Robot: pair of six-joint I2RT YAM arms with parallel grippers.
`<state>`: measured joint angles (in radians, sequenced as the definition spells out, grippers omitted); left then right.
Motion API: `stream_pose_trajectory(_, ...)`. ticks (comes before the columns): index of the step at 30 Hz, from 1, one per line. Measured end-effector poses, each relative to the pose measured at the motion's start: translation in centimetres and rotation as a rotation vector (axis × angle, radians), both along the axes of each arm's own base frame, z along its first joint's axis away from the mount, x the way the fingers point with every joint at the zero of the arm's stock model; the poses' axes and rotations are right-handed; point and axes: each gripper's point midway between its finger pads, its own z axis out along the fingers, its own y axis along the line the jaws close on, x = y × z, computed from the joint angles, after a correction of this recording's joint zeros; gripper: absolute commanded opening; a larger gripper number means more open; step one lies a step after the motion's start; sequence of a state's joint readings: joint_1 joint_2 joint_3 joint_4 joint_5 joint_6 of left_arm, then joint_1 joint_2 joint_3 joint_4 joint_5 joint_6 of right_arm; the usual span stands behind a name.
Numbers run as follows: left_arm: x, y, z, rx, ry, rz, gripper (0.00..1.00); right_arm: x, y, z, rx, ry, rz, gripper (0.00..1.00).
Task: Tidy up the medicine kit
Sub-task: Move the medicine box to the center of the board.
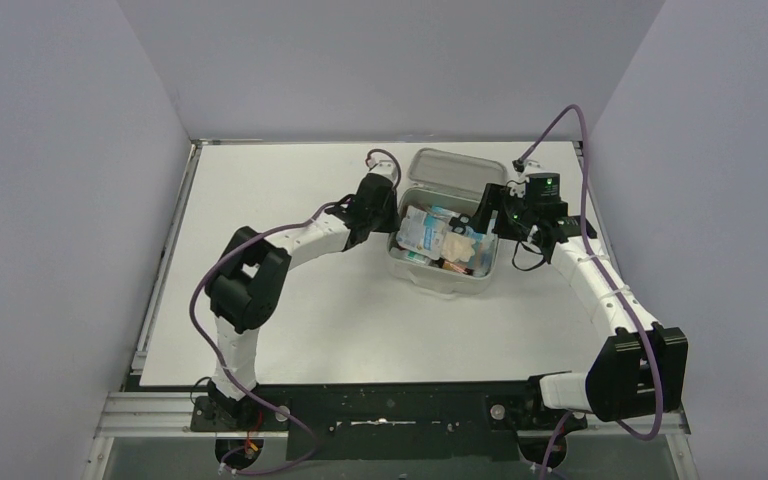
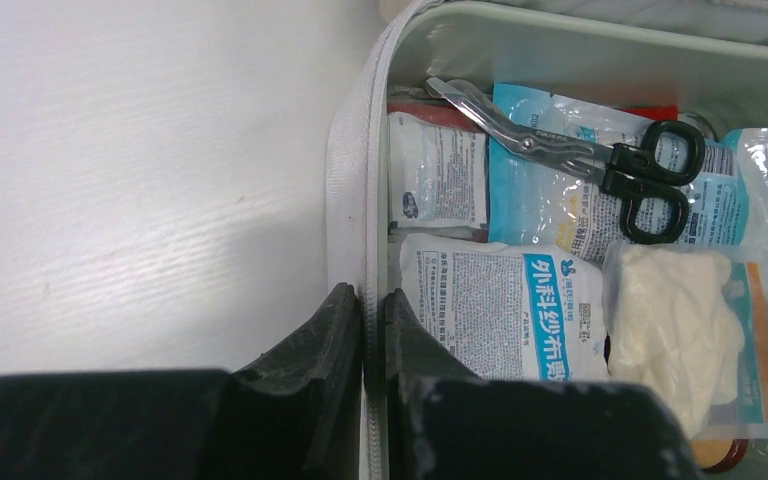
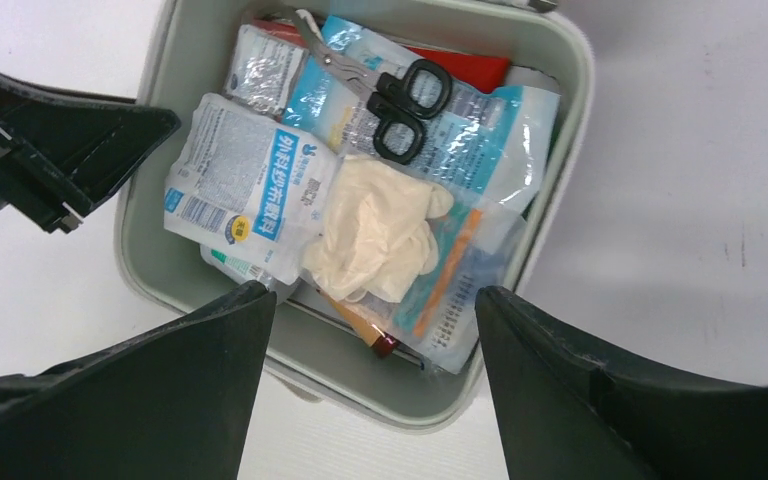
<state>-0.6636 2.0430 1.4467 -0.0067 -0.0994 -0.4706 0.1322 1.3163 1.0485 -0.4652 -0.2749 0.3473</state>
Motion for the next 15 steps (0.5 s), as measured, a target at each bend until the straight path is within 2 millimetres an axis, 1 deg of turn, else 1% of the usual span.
stream_pose_trajectory(3,-1.3,2.5,0.0,0.036,0.014,0.033,0.0,0.1,0.3,0.2,0.024,-0.002,0.0,0.77)
stream_pose_trajectory(8,-3.3,6.6,-0.2,0.068,0.035,0.081,0.0,0.9,1.4,0.9,0.115,-0.039,-0.018,0.8)
stream_pose_trajectory(11,-4.6,8.5,-0.2,0.082,0.047,0.102,0.01,1.3,2.3,1.2,0.193,-0.057,-0.019,0.81)
stream_pose_trajectory(12,-4.9,9.1,-0.1,0.085,0.049,0.109,0.05,1.4,2.6,1.2,0.216,-0.063,-0.02,0.81)
stream_pose_trajectory(13,-5.3,9.6,-0.1,0.088,0.053,0.114,0.15,1.5,2.8,1.2,0.237,-0.066,-0.023,0.82)
stream_pose_trajectory(14,-5.6,10.1,-0.1,0.091,0.056,0.12,0.21,1.7,2.9,1.2,0.258,-0.066,-0.031,0.82)
stream_pose_trajectory(15,-5.9,10.5,0.0,0.092,0.058,0.125,0.26,1.8,3.0,1.2,0.266,-0.069,-0.034,0.82)
